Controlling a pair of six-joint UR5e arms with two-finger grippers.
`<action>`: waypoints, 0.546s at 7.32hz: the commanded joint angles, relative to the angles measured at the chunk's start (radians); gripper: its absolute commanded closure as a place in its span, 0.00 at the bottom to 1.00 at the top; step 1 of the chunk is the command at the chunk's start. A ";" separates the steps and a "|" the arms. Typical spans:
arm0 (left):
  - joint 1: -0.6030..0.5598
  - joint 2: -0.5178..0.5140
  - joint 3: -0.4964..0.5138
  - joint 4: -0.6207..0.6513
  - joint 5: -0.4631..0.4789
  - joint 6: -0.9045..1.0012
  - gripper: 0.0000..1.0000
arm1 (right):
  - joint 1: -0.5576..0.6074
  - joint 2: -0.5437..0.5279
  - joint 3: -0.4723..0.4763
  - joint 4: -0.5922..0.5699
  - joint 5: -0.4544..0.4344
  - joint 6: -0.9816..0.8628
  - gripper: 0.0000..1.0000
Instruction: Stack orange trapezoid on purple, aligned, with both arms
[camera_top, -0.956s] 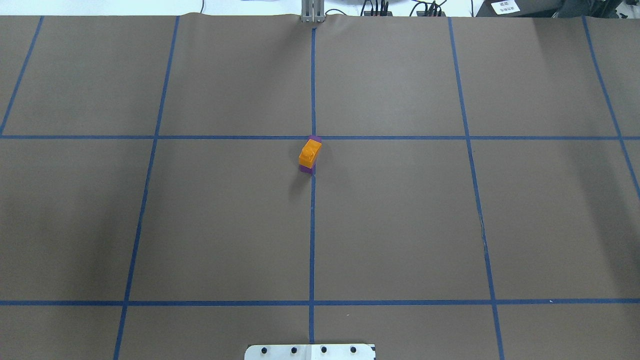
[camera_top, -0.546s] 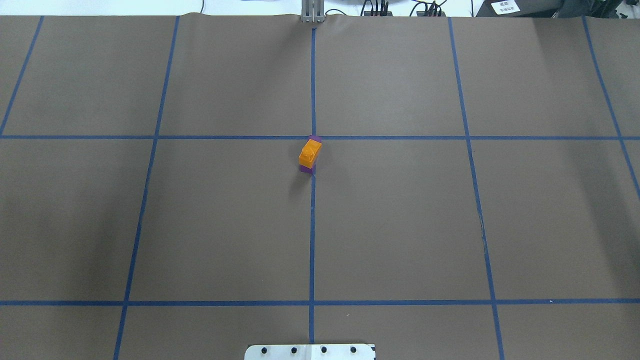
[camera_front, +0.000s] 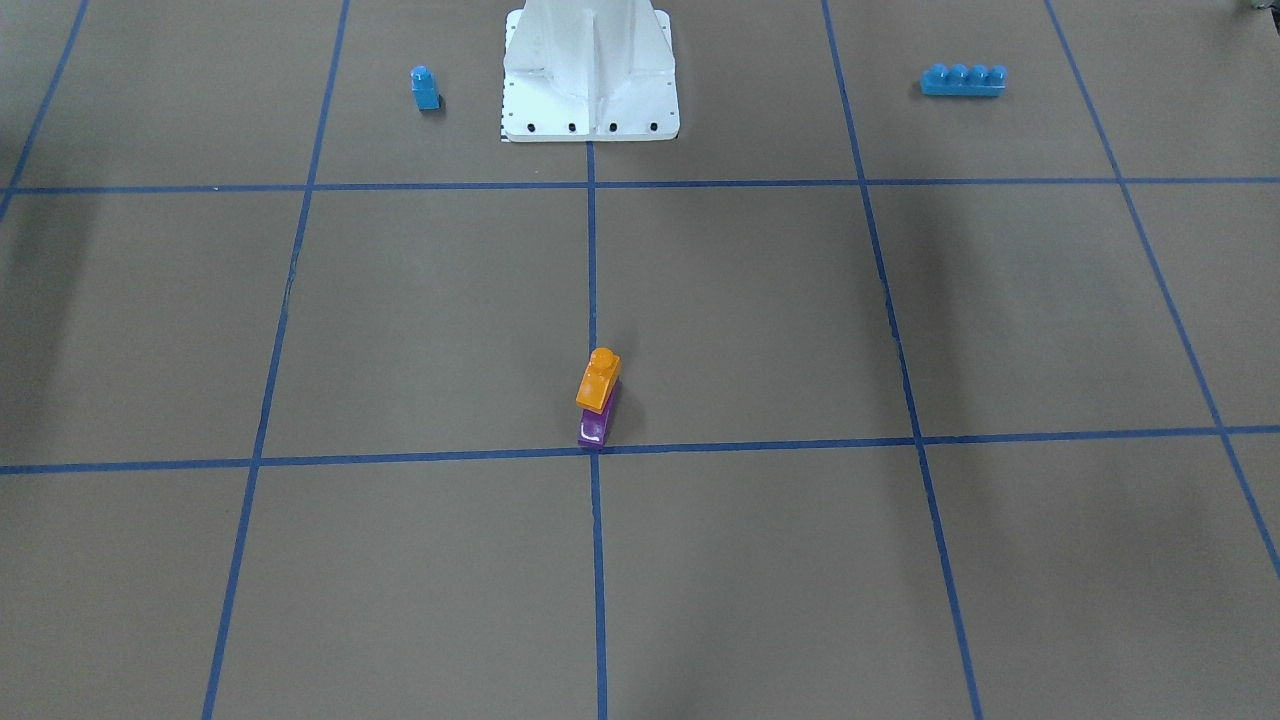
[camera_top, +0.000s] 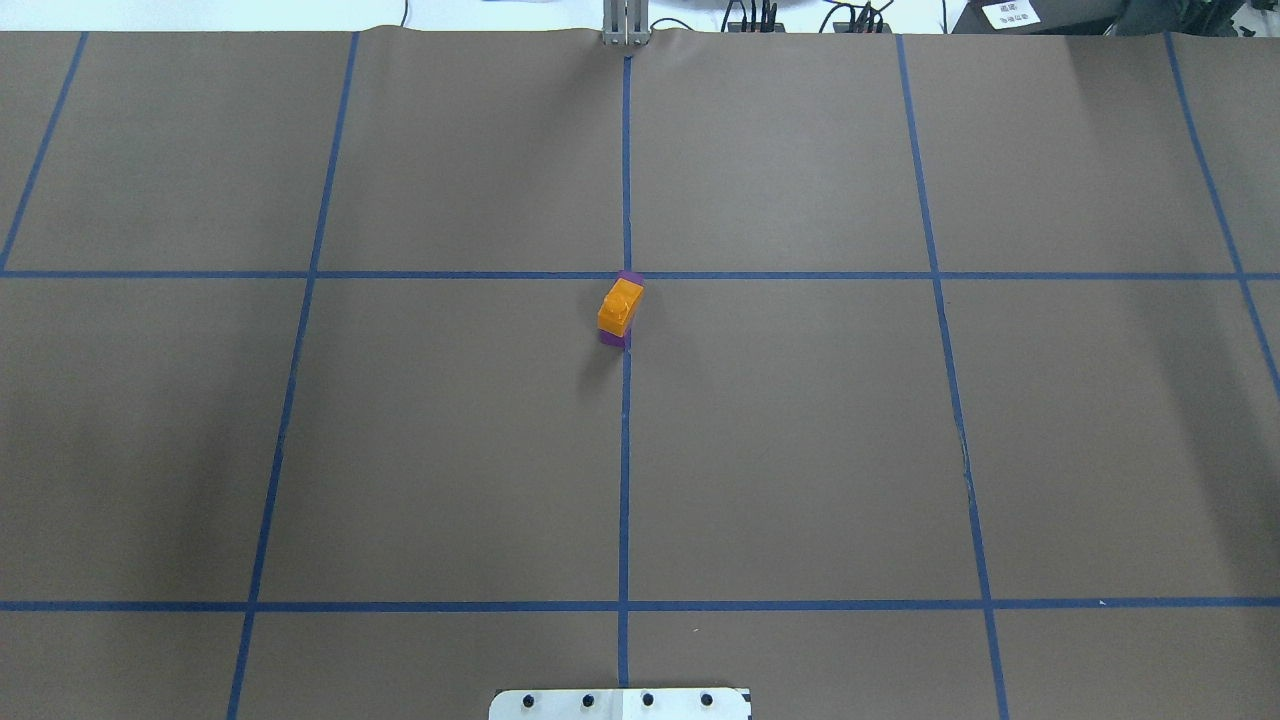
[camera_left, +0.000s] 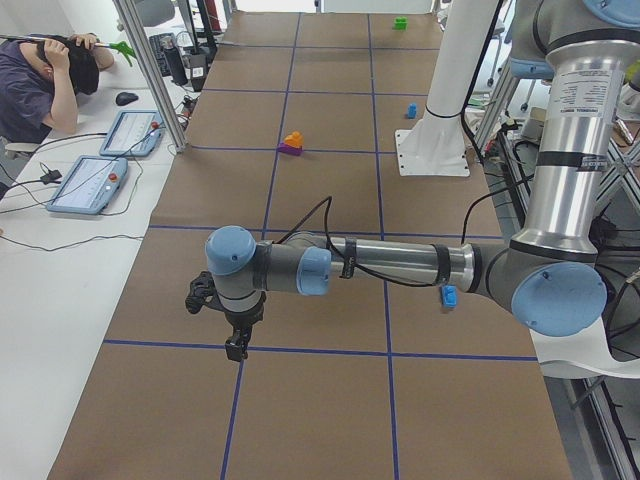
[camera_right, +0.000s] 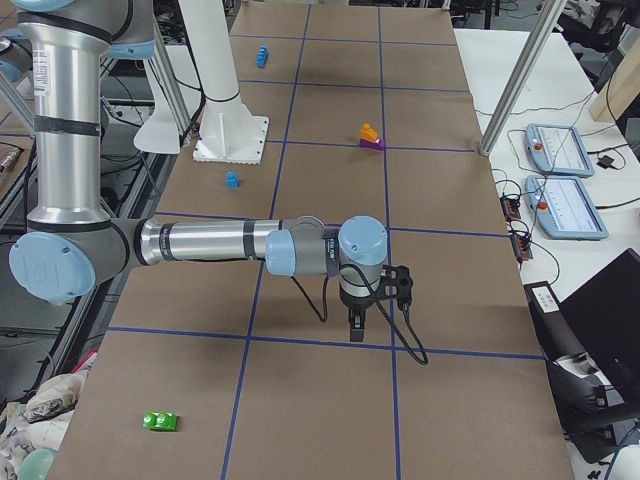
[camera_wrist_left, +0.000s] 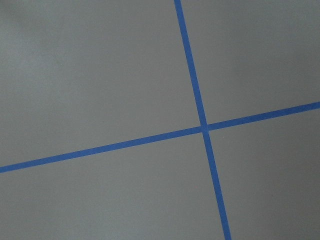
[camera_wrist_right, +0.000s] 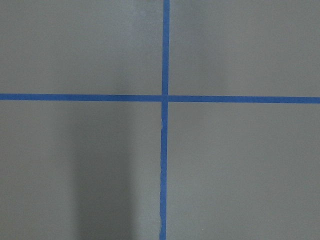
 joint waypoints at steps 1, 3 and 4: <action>0.002 -0.002 0.003 0.002 0.005 -0.035 0.00 | 0.000 0.002 -0.001 0.000 -0.001 0.002 0.00; 0.002 -0.004 -0.001 -0.001 0.008 -0.139 0.00 | 0.002 0.002 -0.001 0.002 -0.001 0.002 0.00; 0.002 -0.004 -0.001 -0.001 0.008 -0.139 0.00 | 0.002 0.002 -0.003 0.002 -0.001 0.005 0.00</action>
